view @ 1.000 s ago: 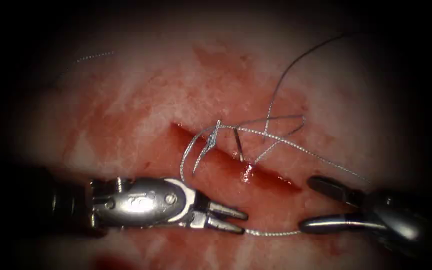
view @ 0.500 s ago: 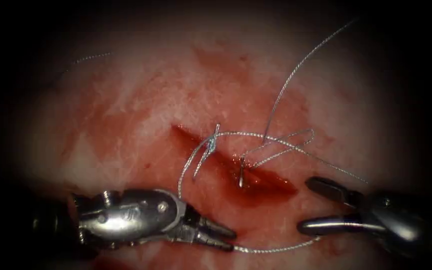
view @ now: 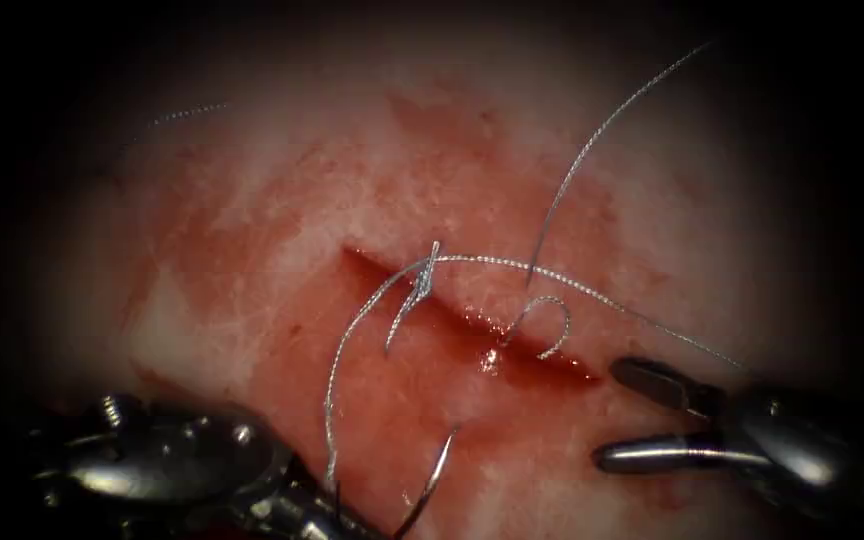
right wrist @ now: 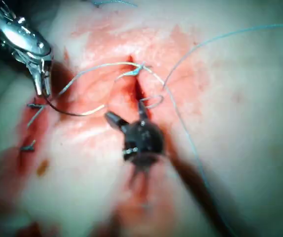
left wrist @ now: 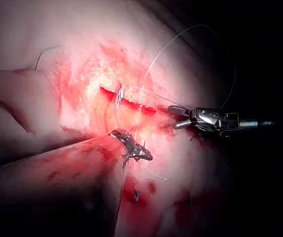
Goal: Wound Closure
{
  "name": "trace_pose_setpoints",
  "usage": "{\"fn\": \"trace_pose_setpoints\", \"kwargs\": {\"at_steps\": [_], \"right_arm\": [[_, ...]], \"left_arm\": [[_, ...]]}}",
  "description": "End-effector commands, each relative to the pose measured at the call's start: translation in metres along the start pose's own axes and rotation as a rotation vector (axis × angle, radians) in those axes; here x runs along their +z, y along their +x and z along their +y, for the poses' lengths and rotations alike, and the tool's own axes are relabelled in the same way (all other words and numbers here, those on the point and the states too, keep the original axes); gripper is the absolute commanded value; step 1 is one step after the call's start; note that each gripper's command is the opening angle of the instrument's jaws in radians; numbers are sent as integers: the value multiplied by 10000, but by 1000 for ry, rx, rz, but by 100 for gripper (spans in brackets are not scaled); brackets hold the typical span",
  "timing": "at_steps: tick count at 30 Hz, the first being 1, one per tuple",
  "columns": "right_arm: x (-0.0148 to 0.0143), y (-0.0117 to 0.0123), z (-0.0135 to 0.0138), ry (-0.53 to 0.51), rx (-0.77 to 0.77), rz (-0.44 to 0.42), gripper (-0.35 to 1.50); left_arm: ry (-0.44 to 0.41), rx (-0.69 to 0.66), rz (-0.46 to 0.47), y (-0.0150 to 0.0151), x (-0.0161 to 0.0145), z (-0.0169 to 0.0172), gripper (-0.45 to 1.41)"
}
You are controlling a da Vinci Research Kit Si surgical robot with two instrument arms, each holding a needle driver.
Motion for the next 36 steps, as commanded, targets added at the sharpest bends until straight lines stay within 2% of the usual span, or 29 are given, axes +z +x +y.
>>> {"fn": "trace_pose_setpoints", "kwargs": {"at_steps": [1,5,8,12,13,17,23,27,32,36], "right_arm": [[7,-6,-3,2,1,-1,128],[7,-6,-3,2,-5,0,128],[7,-6,-3,2,-5,0,128],[8,-6,-5,5,-5,0,128],[9,-6,-6,7,-5,0,128],[16,-7,-15,15,-6,1,125],[35,-12,-28,17,-28,-1,120],[58,-19,-34,16,-46,5,120],[94,-40,-33,0,-67,-28,120],[107,-53,-27,-13,-79,-45,120]], "left_arm": [[-10,-13,2,-7,5,0,-35],[-34,-4,-6,0,9,16,-35],[-31,119,7,13,11,31,-35],[52,337,4,29,10,44,-35],[101,426,-14,35,9,48,-35],[188,543,6,56,8,54,-35],[229,646,12,86,-5,63,-35],[249,685,17,105,-13,71,-35],[278,721,24,127,-23,77,-35],[289,743,26,136,-27,84,-35]]}}
